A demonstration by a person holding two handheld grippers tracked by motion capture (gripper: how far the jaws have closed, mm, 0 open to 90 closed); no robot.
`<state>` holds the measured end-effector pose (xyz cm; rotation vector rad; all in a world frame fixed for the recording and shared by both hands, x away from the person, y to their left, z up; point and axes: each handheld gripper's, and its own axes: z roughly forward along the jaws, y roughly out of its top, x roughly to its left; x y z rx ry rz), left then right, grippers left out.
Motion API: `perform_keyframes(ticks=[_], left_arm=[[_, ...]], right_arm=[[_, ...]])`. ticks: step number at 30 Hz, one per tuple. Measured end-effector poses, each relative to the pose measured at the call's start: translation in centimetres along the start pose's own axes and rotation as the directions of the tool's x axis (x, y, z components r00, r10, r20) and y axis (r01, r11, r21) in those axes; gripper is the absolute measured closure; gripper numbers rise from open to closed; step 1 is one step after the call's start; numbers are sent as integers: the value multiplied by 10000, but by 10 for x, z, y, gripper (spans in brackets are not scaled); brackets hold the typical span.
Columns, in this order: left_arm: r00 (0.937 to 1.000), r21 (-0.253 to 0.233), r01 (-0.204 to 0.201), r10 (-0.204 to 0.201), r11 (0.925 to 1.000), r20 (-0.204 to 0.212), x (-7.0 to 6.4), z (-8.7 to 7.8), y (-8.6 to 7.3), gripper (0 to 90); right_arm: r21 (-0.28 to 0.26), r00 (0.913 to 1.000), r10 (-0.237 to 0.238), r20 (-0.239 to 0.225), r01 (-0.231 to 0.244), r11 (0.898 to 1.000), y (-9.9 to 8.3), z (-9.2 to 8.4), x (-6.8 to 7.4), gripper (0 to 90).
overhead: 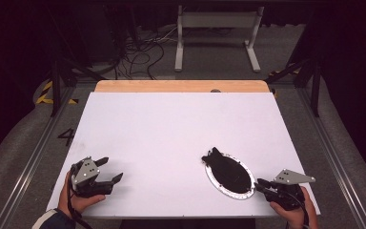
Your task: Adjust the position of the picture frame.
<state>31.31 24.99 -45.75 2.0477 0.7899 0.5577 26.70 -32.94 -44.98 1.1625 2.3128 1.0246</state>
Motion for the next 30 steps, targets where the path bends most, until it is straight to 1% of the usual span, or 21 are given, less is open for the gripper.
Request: perform_keyframes(ticks=[2,6,7,8,10,11,13,14,15,16,17,18,19,20,21,22,24,26,27,29,30], left_arm=[[10000,94,-94,94,9999,-30,0,2,1,237],[10000,212,-94,94,9997,-1,0,5,2,237],[10000,228,-15,15,9997,-11,0,6,2,238],[10000,245,-25,25,9997,10,0,6,2,243],[10000,276,-9,9,9996,24,-1,7,2,259],[10000,285,-39,37,9996,79,-1,7,3,284],[9994,293,-92,83,9995,324,-1,6,3,441],[9990,310,-94,80,9995,434,-1,6,4,469],[9990,310,-94,80,9995,434,-1,6,4,528],[9984,315,-119,102,9994,553,-2,7,4,528],[9975,377,-223,197,9990,679,-2,7,5,566],[9971,383,-275,247,9989,714,-3,8,5,611],[9957,423,-415,378,9982,841,-4,8,5,635],[9957,423,-415,378,9982,841,-4,8,5,674],[9951,428,-467,427,9980,886,-5,8,5,674],[9950,418,-482,443,9980,890,-5,8,5,715],[9943,430,-542,499,9976,942,-5,7,6,752],[9946,491,-544,498,9973,909,-5,7,6,786],[9953,487,-478,435,9977,865,-5,7,6,787],[9952,476,-424,380,9980,896,-4,7,6,821],[9952,472,-412,368,9980,910,-4,7,6,825]], right_arm=[[-12,9999,-60,-90,60,10000,-1,-2,4,757],[96,10000,70,40,-71,9999,-5,-2,8,758],[118,9997,114,199,-117,9999,-6,-1,8,765],[122,9991,181,388,-186,9998,-5,0,6,775],[82,9981,355,505,-360,9993,-5,1,4,797],[10,9972,500,559,-501,9987,-5,2,3,815],[-24,9959,661,617,-661,9978,-5,3,2,842],[-36,9954,665,685,-665,9978,-5,4,2,854],[-36,9954,665,685,-665,9978,-5,4,2,854],[-54,9951,657,745,-655,9978,-5,4,2,859],[-46,9948,621,801,-619,9981,-4,5,3,860],[-51,9942,586,899,-584,9983,-4,5,4,862],[-32,9941,561,931,-561,9984,-4,5,4,863],[-32,9941,561,931,-561,9984,-4,5,4,863],[-19,9932,543,1029,-544,9985,-4,4,3,866],[8,9932,616,988,-620,9981,-4,3,3,871],[4,9941,622,894,-625,9980,-6,1,3,875],[57,9965,645,527,-649,9979,-7,-1,3,880],[135,9977,536,419,-542,9984,-7,-1,6,886],[167,9988,329,371,-335,9993,-6,0,11,893],[220,9988,228,434,-238,9995,-6,1,13,900]])
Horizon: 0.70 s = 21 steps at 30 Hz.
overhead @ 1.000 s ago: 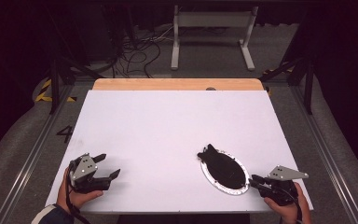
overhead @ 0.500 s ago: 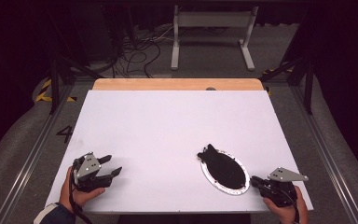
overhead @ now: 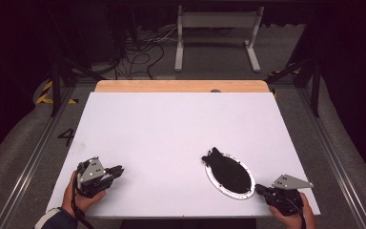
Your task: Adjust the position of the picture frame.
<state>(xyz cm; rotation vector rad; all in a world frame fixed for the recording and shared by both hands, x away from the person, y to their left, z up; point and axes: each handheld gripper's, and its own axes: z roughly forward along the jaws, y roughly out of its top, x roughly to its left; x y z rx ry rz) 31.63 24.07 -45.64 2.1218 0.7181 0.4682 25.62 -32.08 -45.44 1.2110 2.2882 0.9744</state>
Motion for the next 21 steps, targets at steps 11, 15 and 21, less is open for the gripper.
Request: perform_keyframes(ticks=[11,15,21], left_arm=[[9991,85,-137,133,9999,396,-1,7,5,898],[9988,80,-145,141,9999,469,0,10,8,898],[9969,170,-215,202,9996,762,1,23,20,899]], right_arm=[[-161,9985,505,218,-502,9986,3,5,-2,900],[-171,9986,420,317,-414,9990,5,8,-3,900],[-210,9980,427,464,-417,9989,10,14,-6,900]])
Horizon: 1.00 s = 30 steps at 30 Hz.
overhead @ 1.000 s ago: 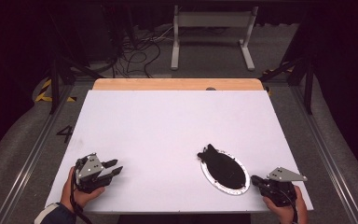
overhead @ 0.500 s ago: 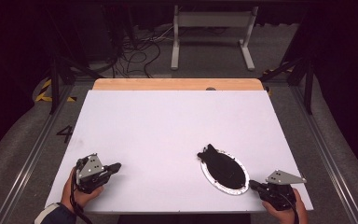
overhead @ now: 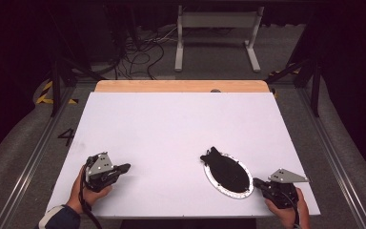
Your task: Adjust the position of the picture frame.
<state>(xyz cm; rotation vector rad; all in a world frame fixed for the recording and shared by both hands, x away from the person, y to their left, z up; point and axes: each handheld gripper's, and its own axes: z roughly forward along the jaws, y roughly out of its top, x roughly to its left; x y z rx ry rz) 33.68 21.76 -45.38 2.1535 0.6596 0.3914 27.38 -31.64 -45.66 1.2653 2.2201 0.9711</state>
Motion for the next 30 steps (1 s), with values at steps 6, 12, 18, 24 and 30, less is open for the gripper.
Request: perform_keyframes(ticks=[6,12,18,24,30], left_arm=[[9974,-83,-402,406,9992,593,-2,29,28,900],[9929,-288,-698,722,9971,943,-6,55,55,900],[9899,-353,-755,791,9965,1178,-12,84,79,899],[9849,-319,-586,630,9978,1612,-24,118,103,900],[9830,-187,-534,559,9984,1748,-31,142,122,900]], right_arm=[[182,10000,-59,22,59,9998,0,-4,4,900],[212,9981,123,-605,-111,9997,-8,-13,8,900],[449,9959,-185,-881,225,9987,-8,-15,17,900],[210,9975,-157,-693,172,9996,-8,-12,19,900],[54,9998,-81,-197,82,10000,-4,-5,21,900]])
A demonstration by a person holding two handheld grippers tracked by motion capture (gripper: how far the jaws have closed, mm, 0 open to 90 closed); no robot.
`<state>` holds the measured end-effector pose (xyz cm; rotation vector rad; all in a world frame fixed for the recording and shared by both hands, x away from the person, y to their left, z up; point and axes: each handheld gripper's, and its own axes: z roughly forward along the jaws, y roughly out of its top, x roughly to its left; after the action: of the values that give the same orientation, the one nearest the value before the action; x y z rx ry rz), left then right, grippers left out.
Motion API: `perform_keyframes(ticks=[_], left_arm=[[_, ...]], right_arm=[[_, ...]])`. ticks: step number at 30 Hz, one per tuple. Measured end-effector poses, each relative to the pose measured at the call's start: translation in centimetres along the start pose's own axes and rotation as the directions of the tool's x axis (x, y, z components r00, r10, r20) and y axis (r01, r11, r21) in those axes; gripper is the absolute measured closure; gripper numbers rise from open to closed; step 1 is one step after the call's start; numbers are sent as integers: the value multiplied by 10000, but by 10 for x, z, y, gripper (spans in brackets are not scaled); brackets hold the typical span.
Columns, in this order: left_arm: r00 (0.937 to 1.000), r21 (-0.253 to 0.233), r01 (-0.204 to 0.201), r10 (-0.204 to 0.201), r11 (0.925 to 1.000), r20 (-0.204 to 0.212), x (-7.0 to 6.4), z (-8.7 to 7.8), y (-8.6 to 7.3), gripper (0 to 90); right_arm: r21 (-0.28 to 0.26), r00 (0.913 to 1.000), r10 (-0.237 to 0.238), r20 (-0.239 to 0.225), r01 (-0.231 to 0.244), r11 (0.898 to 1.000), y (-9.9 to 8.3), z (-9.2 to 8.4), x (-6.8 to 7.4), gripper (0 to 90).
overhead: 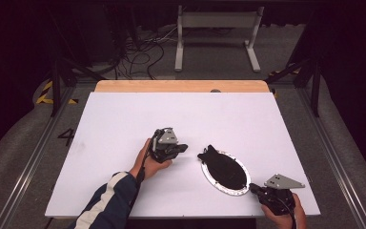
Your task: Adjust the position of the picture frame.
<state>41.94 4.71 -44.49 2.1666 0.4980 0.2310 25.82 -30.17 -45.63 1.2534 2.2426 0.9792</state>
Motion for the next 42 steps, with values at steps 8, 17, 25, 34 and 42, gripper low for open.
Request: perform_keyframes(ticks=[8,17,25,34,42], left_arm=[[9988,741,-454,465,9962,-130,-3,30,14,899],[9984,1207,-373,422,9920,-377,4,38,9,885],[9979,1311,-506,555,9901,-338,3,36,8,895],[9978,1526,-606,641,9864,-178,1,24,1,896],[9976,1602,-668,684,9848,-43,-5,15,-6,897]], right_arm=[[-124,9998,-99,163,101,9999,6,8,-1,900],[-213,9997,-170,191,174,9996,16,20,-5,900],[-250,9992,-15,397,25,9997,25,30,-5,900],[-235,9990,339,293,-332,9992,33,39,-9,900],[-200,9995,295,147,-292,9994,32,36,-5,900]])
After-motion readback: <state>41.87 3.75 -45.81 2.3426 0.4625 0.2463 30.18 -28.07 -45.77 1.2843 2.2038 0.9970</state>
